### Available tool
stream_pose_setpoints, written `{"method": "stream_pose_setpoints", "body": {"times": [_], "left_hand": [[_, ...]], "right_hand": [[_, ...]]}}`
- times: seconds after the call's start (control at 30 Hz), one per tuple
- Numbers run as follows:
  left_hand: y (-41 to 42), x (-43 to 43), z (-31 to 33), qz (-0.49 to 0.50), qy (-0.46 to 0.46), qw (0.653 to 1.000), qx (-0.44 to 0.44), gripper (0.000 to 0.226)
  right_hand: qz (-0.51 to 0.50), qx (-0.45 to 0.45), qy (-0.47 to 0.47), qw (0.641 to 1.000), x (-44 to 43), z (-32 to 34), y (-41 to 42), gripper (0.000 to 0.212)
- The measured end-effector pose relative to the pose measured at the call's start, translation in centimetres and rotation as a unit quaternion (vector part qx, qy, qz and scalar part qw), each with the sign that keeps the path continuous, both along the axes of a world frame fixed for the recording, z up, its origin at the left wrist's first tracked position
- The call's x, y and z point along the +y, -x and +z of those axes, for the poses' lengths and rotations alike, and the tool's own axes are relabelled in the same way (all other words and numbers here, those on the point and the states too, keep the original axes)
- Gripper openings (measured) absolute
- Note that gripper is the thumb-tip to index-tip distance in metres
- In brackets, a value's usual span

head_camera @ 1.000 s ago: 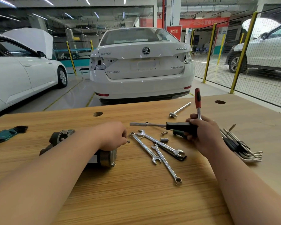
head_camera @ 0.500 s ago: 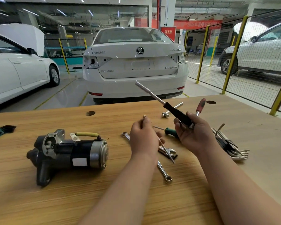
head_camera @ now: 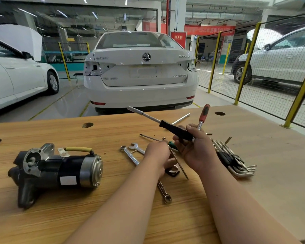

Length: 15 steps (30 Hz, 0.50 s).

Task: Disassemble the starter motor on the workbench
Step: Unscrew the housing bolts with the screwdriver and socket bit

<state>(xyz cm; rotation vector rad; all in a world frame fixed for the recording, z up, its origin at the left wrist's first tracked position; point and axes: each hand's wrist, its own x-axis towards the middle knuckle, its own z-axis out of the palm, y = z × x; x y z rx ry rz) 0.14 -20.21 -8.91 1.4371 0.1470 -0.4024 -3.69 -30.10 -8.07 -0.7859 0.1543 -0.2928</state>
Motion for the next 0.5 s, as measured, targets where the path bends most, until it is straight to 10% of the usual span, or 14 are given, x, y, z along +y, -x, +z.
{"method": "stream_pose_setpoints", "body": {"times": [0.17,0.3,0.5], "left_hand": [[0.3,2.6,-0.5,-0.013,-0.126,0.975,-0.18,0.024],[0.8,6.5,1.5,-0.039,-0.344,0.855,-0.385,0.024],[1.6,15.8,4.5,-0.143,-0.627,0.623,-0.445,0.04]], "right_hand": [[-0.003,-0.005,0.017,1.0,0.1,0.2,0.0,0.008],[-0.016,0.013,0.054,0.998,0.5,0.2,0.1,0.008],[-0.045,0.048,0.133,0.989,0.4,0.5,0.3,0.012]]}}
